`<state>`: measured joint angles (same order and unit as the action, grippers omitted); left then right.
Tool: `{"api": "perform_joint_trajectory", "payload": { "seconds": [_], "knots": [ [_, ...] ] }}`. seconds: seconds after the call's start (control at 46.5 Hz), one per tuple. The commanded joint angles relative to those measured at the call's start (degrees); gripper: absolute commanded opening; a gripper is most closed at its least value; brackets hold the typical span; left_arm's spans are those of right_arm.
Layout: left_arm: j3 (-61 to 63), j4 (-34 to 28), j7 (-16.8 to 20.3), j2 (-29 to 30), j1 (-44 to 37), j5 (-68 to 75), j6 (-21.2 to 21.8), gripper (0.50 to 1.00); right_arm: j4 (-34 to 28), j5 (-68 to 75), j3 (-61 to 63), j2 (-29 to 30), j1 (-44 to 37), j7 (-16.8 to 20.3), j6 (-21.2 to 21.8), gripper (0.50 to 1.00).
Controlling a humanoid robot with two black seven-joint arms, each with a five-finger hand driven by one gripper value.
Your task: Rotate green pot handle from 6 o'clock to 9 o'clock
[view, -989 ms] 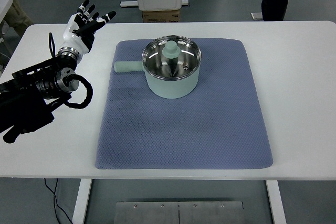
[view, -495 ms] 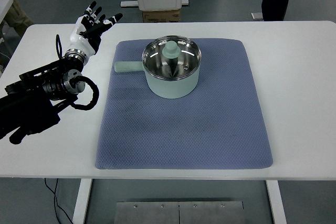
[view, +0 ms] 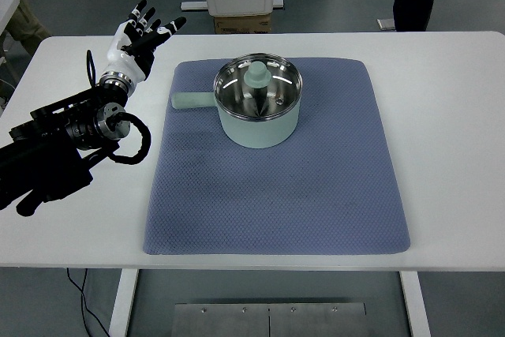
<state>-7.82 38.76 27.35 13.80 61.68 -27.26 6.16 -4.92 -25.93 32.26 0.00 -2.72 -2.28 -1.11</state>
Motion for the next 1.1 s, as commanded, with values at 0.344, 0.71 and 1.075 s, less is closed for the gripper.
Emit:
{"api": "perform_joint_trajectory", "payload": {
  "seconds": [0.344, 0.71, 1.075],
  "knots": [
    [-0.1, -0.1, 0.1, -0.1, 0.0, 0.7, 0.1, 1.000, 0.0, 0.0, 0.0, 0.0, 0.0, 0.0, 0.0, 1.000],
    [-0.5, -0.1, 0.0, -1.0, 0.5, 0.9, 0.2, 1.000, 0.0, 0.0, 0.0, 0.0, 0.0, 0.0, 0.0, 1.000],
    [-0.5, -0.2, 0.1, -1.0, 0.5, 0.8, 0.2, 1.000, -0.1, -0.1, 0.0, 0.0, 0.0, 0.0, 0.1, 1.000]
  ]
}}
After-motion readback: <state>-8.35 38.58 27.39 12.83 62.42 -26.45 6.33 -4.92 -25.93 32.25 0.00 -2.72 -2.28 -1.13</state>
